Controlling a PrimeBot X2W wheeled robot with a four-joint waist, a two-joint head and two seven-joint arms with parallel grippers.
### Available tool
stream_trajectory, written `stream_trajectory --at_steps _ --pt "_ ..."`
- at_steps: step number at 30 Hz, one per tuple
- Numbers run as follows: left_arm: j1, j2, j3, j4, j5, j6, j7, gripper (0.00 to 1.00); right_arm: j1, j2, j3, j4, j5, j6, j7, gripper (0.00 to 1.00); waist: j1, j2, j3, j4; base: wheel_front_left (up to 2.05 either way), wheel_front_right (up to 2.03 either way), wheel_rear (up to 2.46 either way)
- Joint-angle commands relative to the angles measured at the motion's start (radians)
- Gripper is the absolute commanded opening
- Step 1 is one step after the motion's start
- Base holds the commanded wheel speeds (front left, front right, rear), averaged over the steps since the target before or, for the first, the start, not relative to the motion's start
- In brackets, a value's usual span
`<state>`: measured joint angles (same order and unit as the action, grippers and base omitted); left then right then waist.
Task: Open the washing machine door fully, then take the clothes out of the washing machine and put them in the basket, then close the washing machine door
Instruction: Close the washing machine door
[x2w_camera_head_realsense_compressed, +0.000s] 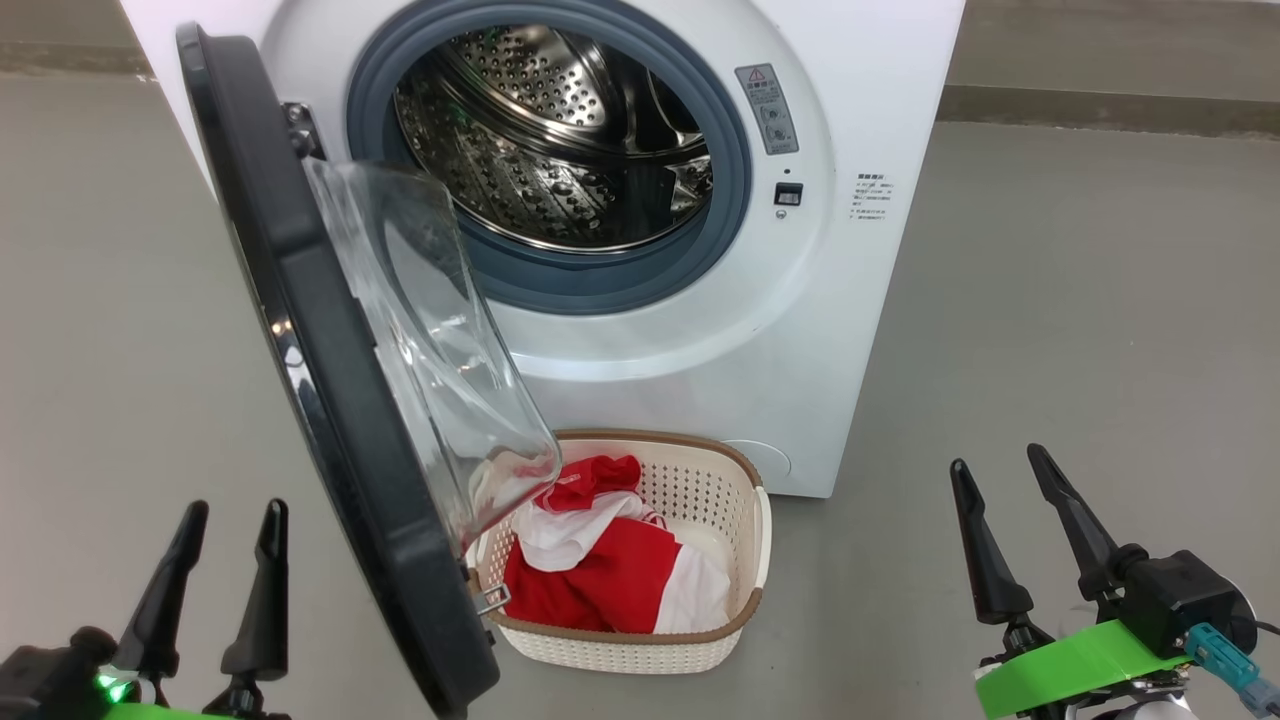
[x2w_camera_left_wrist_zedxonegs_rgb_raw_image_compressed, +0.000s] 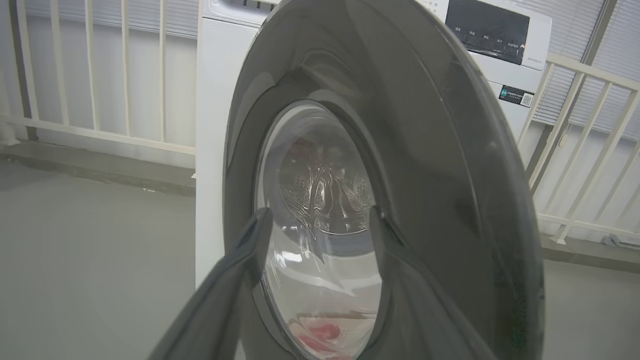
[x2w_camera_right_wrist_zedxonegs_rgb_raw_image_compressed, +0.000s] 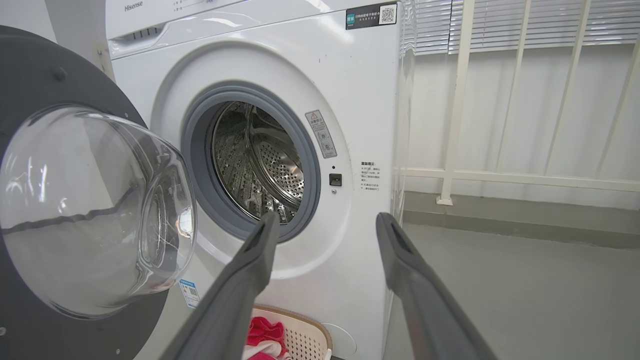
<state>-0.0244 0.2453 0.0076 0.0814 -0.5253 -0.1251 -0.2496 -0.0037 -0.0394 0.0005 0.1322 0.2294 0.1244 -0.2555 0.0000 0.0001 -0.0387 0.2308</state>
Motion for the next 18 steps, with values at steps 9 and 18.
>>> stream_trajectory --at_steps 9,18 --pt "-0.023 -0.03 0.12 -0.005 0.169 -0.005 -0.012 1.0 -0.028 -0.011 0.024 -0.027 0.012 0.006 -0.006 1.0 0.0 -0.0001 0.005 -0.004 0.0 0.0 0.0" --pt "-0.004 -0.07 0.133 0.04 0.239 -0.005 -0.012 1.0 -0.03 -0.011 0.023 -0.025 0.013 0.006 -0.006 1.0 0.0 -0.0001 0.01 -0.005 0.0 0.0 0.0"
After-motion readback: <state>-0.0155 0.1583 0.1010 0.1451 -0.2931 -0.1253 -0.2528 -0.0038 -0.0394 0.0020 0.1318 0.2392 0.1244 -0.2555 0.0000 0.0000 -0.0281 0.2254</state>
